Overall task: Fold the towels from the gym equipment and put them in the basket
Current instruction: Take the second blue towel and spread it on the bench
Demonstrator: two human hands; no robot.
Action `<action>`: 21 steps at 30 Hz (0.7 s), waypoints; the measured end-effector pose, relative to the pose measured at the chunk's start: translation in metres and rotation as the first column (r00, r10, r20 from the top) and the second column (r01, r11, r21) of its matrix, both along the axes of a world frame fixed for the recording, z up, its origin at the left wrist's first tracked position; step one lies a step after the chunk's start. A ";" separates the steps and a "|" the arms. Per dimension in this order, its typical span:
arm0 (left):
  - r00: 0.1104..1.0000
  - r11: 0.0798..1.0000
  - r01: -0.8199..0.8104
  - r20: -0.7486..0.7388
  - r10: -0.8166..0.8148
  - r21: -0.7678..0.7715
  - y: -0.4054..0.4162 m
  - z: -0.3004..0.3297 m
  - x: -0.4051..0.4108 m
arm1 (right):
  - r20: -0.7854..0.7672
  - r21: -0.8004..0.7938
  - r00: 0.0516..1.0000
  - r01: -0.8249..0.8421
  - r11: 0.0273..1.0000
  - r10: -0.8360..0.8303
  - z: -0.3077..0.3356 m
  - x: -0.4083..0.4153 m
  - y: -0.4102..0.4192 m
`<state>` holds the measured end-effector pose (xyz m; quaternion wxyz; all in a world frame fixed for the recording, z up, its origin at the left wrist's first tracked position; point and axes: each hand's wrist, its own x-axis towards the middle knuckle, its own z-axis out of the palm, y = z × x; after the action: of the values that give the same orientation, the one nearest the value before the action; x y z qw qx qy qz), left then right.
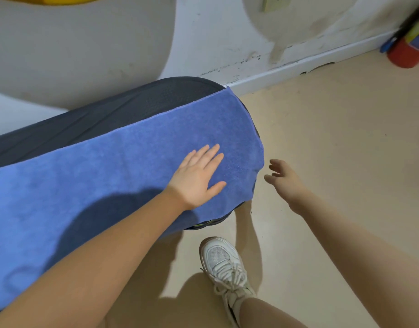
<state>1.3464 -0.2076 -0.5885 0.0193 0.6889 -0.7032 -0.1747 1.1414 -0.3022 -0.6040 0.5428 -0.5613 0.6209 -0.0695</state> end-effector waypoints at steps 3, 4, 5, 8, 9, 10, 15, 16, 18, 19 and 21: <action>0.999 0.997 0.044 0.017 -0.045 0.057 0.008 -0.007 0.001 | 0.116 0.194 0.989 0.067 0.979 -0.090 -0.002 0.012 0.007; 0.998 0.997 0.048 0.028 -0.050 0.063 0.009 -0.009 0.001 | 0.139 0.192 0.985 0.074 0.979 -0.102 -0.005 0.016 0.009; 0.998 0.997 0.047 0.035 -0.049 0.060 0.009 -0.009 0.000 | 0.156 0.183 0.981 0.085 0.979 -0.115 -0.006 0.019 0.010; 1.000 1.000 -0.007 0.028 0.007 -0.006 0.004 -0.008 -0.005 | 0.129 0.132 0.984 0.105 0.986 -0.123 -0.007 0.022 0.008; 0.999 0.999 -0.036 0.010 0.036 -0.024 0.000 -0.006 -0.008 | 0.103 0.097 0.988 0.106 0.990 -0.116 -0.005 0.021 0.006; 0.998 0.997 -0.062 -0.010 0.061 -0.043 -0.005 -0.005 -0.012 | 0.095 0.065 0.990 0.102 0.993 -0.108 -0.004 0.019 0.003; 0.900 0.937 -0.334 -0.330 0.285 -0.100 -0.025 0.016 -0.040 | 0.265 -0.078 0.960 -0.072 0.994 0.090 0.023 0.010 -0.005; 0.828 0.915 -0.404 -0.419 0.372 0.015 -0.030 0.022 -0.045 | 0.308 -0.084 0.938 -0.142 0.986 0.161 0.030 0.010 -0.005; 0.705 0.856 -0.484 -0.498 0.504 0.181 -0.040 0.030 -0.051 | 0.339 -0.052 0.884 -0.324 0.945 0.322 0.040 0.013 -0.008; 0.698 0.846 -0.487 -0.485 0.527 0.219 -0.045 0.033 -0.054 | 0.339 -0.018 0.861 -0.398 0.917 0.380 0.043 0.016 -0.010; 0.728 0.840 -0.481 -0.418 0.543 0.253 -0.053 0.033 -0.056 | 0.359 0.065 0.848 -0.438 0.896 0.389 0.049 0.024 -0.016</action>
<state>1.2899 -0.2609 -0.5558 0.1942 0.7915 -0.4462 -0.3698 1.1652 -0.3186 -0.5549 0.6820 -0.6210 0.3863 -0.0007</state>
